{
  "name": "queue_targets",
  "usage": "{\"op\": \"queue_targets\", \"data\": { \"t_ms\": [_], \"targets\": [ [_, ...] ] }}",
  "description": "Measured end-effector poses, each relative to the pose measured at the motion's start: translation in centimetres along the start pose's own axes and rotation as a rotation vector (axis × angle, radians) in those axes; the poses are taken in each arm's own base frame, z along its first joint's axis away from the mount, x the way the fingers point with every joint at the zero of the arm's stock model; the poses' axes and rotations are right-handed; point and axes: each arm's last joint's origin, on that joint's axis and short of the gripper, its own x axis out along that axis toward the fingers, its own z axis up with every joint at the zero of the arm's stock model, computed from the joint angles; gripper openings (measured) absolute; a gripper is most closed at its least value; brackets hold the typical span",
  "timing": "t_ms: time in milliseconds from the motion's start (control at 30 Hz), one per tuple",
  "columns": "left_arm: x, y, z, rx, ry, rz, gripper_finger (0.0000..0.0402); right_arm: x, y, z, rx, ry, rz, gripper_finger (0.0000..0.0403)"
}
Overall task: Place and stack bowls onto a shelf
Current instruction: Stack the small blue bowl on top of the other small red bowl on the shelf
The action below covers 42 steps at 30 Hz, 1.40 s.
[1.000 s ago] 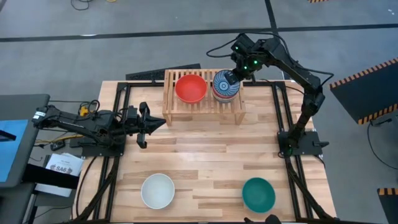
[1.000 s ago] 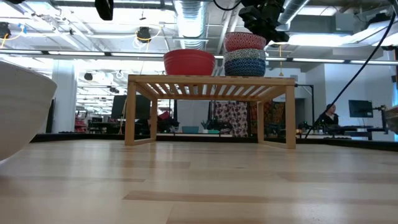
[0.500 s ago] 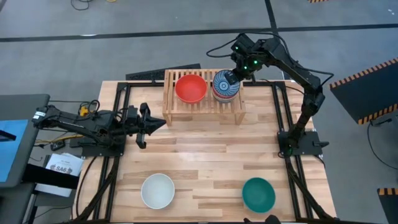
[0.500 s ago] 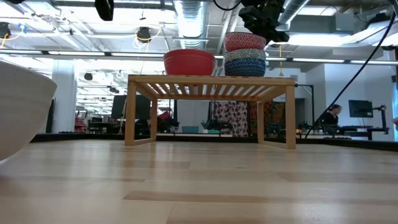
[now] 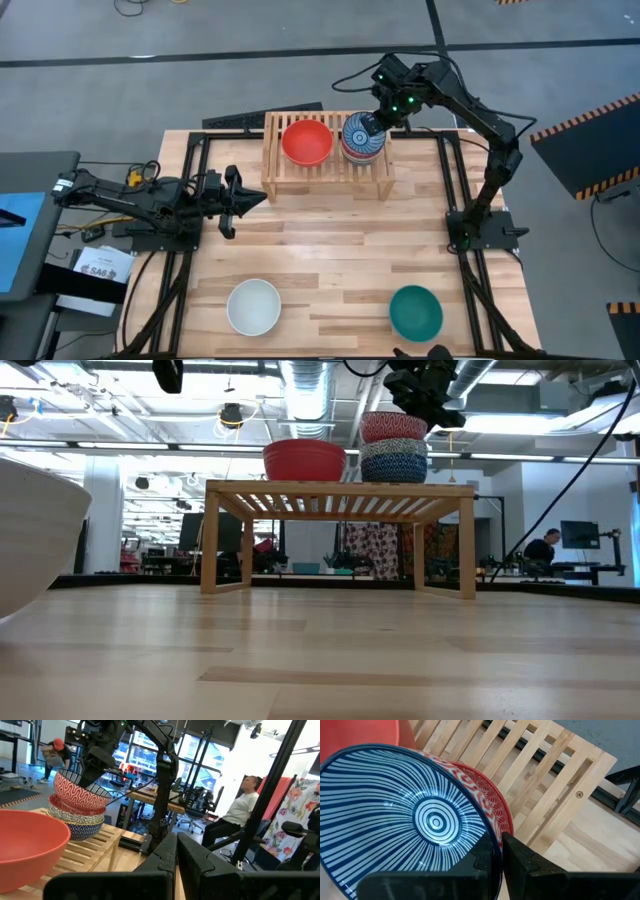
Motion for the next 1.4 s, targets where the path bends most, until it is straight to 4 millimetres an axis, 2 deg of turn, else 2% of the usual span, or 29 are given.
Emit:
{"op": "queue_targets", "data": {
  "t_ms": [700,1000,1400],
  "targets": [
    [0.0,0.0,0.0,0.000,0.000,0.001,0.0000,-0.1,-1.1,-0.2,0.114,0.048,-0.031,0.0053],
    [0.0,0.0,0.0,0.000,0.000,0.001,0.0000,0.6,-0.4,-0.1,0.094,0.051,-0.024,0.0053],
    [0.0,0.0,0.0,0.011,0.000,0.001,0.0000,0.6,-0.4,0.0,0.095,0.051,-0.025,0.0113]
  ]
}}
